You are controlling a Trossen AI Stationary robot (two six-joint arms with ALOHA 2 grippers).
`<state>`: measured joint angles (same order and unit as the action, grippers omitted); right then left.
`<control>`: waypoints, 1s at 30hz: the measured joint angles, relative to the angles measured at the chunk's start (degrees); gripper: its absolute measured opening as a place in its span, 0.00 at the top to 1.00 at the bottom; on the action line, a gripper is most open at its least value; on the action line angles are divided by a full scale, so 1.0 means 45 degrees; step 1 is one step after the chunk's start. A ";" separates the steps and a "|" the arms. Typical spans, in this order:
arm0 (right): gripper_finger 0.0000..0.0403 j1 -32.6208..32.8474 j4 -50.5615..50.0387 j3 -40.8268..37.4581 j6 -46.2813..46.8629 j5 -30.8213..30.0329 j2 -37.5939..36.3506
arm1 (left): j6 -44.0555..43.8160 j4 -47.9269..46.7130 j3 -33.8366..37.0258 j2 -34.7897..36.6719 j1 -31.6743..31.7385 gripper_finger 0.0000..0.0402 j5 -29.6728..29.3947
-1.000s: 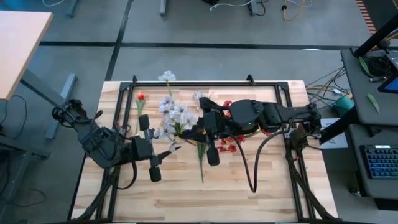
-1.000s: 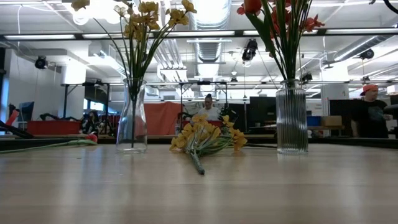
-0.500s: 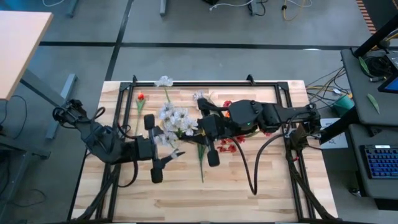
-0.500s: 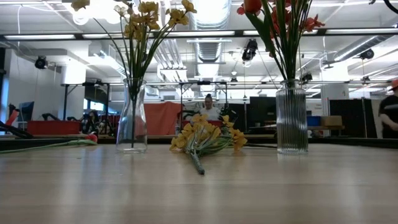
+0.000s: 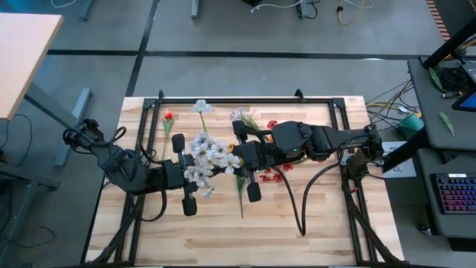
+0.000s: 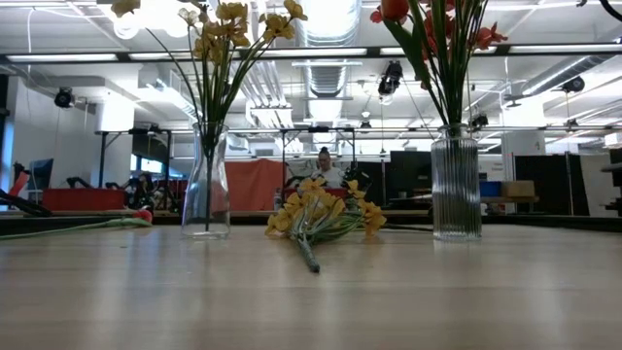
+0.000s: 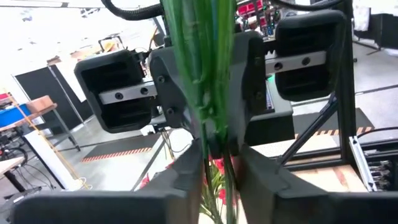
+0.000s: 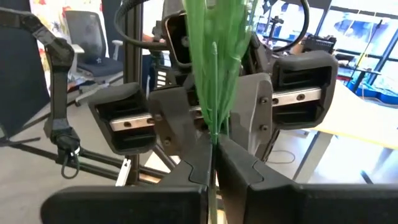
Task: Sort flowers into vase by color
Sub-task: Put the right white flower into the left transparent vase
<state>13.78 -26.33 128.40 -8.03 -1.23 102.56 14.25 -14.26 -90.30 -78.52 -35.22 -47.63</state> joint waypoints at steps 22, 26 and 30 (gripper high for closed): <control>0.62 -0.0010 -0.0287 0.0121 0.1200 -0.0983 -0.0035 | -0.0568 -0.0951 -0.0007 -0.0010 0.0019 1.00 -0.0007; 0.50 -0.0035 -0.0731 0.0121 0.1611 -0.1207 -0.0181 | -0.0910 -0.1458 -0.0005 -0.0005 0.0015 1.00 -0.0535; 0.42 -0.0058 -0.1336 0.0136 0.2030 -0.1230 -0.0399 | -0.1047 -0.1572 0.0000 0.0044 0.0015 1.00 -0.0684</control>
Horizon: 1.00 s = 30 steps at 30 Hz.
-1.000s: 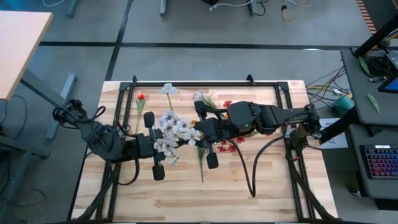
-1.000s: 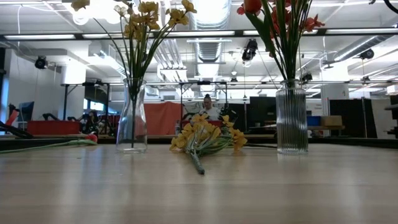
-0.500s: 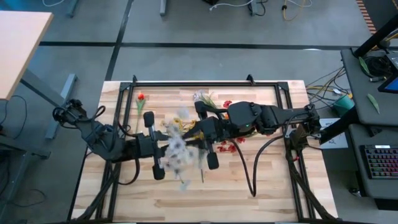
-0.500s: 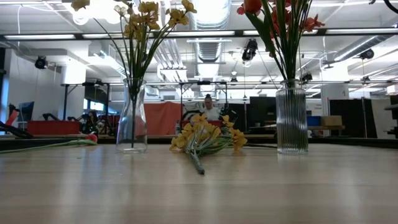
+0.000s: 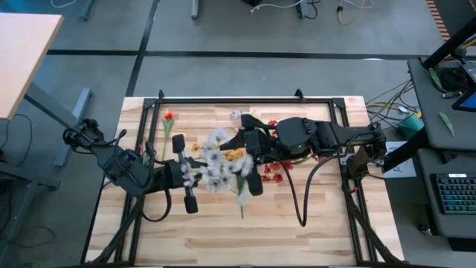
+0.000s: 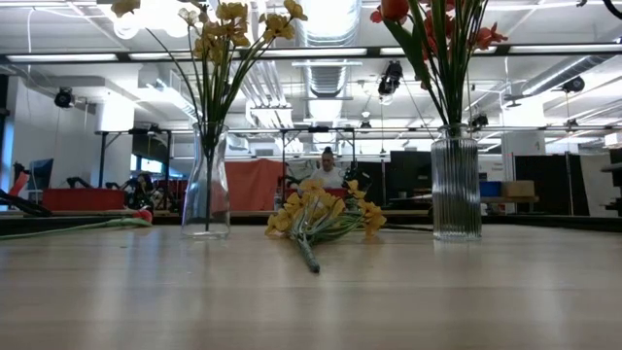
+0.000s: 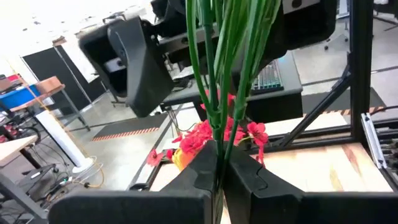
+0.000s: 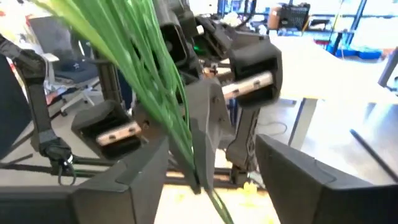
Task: Sort flowers into vase by color
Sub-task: Put the right white flower into the left transparent vase
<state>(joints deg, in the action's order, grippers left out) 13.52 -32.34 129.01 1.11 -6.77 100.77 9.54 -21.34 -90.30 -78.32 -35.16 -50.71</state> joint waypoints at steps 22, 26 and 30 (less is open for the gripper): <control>0.34 -0.0015 -0.3297 -0.0054 0.0993 -0.0180 -0.0709 | -0.1243 -0.3070 0.0418 0.3913 0.0809 1.00 -0.2096; 0.34 -0.0050 -0.4062 -0.0063 0.0775 -0.0184 -0.0709 | -0.2168 -0.3071 0.1932 0.5257 0.1621 1.00 -0.1992; 0.34 -0.0316 -0.5324 -0.0071 0.0352 -0.0181 -0.0772 | -0.2873 -0.2555 0.3857 0.6441 0.2310 1.00 -0.1833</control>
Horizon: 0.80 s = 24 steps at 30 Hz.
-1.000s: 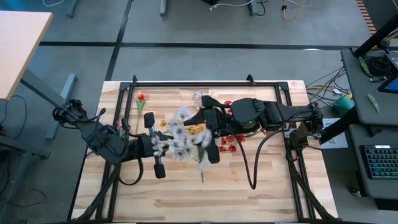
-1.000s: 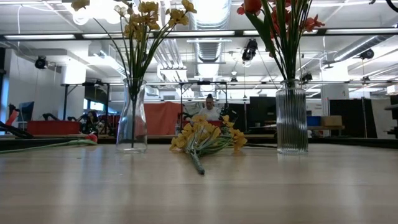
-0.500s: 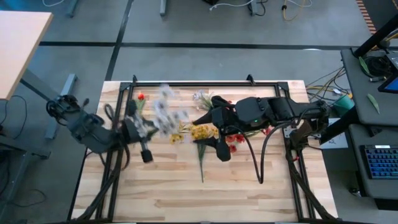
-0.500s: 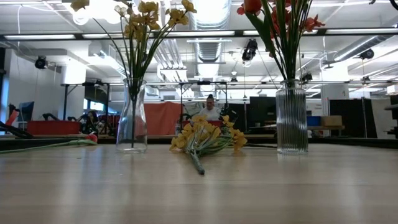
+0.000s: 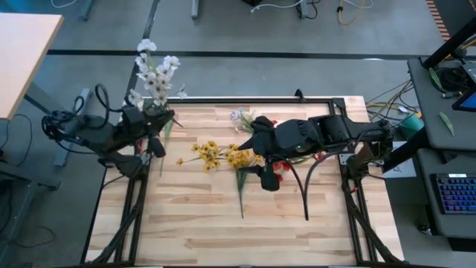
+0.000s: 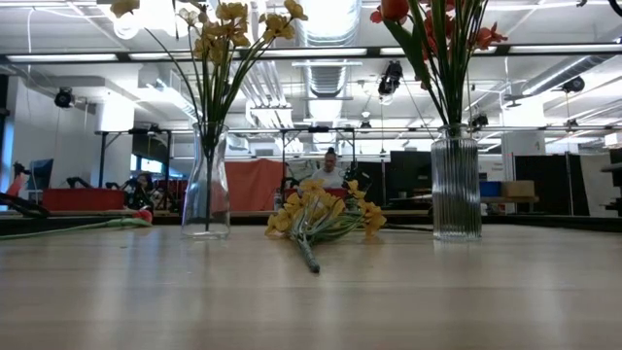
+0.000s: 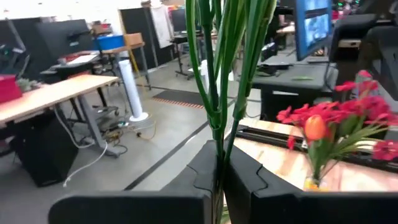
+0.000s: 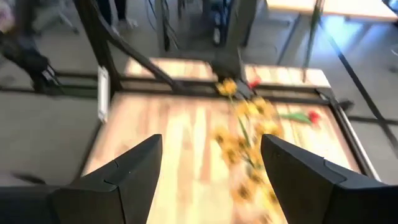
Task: Sort flowers into vase by color
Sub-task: Put the right white flower into the left transparent vase
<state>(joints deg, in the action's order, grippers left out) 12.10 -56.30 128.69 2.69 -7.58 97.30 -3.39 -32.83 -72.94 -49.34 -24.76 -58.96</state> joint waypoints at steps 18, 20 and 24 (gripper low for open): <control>0.35 -0.3119 -0.1437 -0.2287 -0.1777 0.0075 -0.2468 | -0.0223 0.5188 0.5951 0.2189 0.3145 1.00 0.5033; 0.35 -0.3221 -0.1014 -0.3091 -0.1734 0.0120 -0.2830 | -0.0678 0.5365 0.6202 0.2228 0.3150 1.00 0.5045; 0.35 -0.3516 -0.0139 -0.4563 -0.1344 0.0143 -0.3778 | -0.1811 0.5434 0.6531 0.2369 0.3135 1.00 0.5075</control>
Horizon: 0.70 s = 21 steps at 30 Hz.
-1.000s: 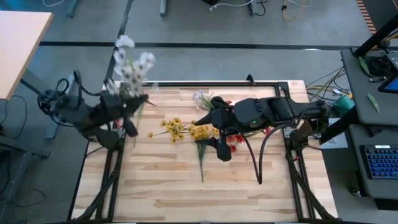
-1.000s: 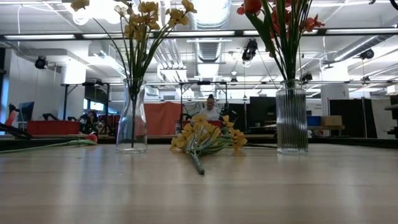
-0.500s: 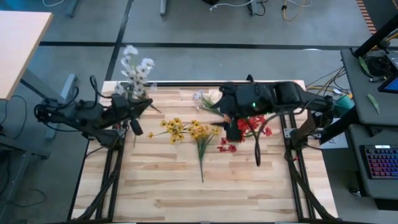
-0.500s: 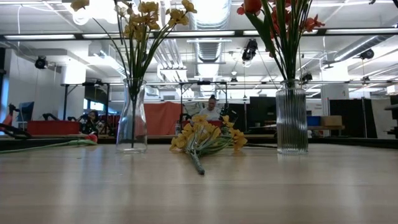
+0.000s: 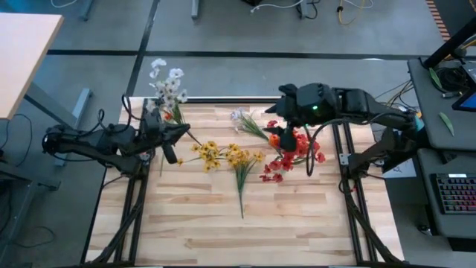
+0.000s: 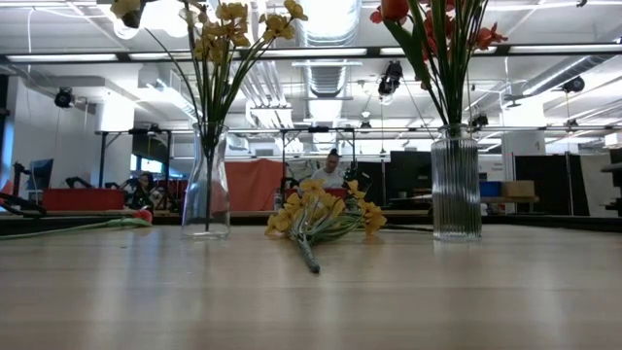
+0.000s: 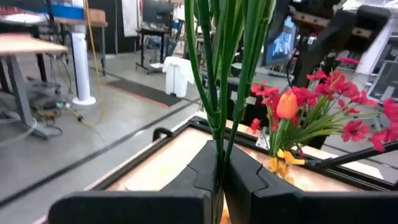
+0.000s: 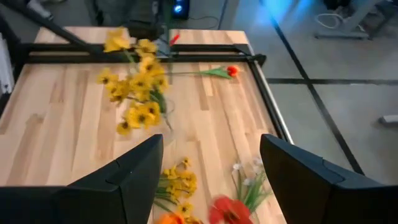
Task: Sort flowers into vase by color
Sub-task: Put the right white flower into the left transparent vase
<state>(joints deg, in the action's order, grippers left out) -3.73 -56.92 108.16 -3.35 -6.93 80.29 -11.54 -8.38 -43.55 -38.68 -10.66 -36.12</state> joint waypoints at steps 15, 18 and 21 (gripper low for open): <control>0.34 -0.0267 0.2584 -0.3715 0.0753 -0.0118 -0.2366 | -0.0897 0.0024 0.0574 -0.0476 0.0000 1.00 0.0263; 0.34 -0.0267 0.2602 -0.3715 0.0765 -0.0120 -0.2420 | -0.0902 0.0060 0.0684 -0.0500 0.0000 1.00 0.0197; 0.34 -0.0267 0.2640 -0.3715 0.0845 -0.0127 -0.2439 | -0.0894 0.0089 0.0827 -0.0589 0.0000 1.00 0.0163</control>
<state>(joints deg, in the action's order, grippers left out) -4.93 -45.04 91.44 0.45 -7.50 69.32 -15.56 -7.98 -39.83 -41.33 -10.66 -35.39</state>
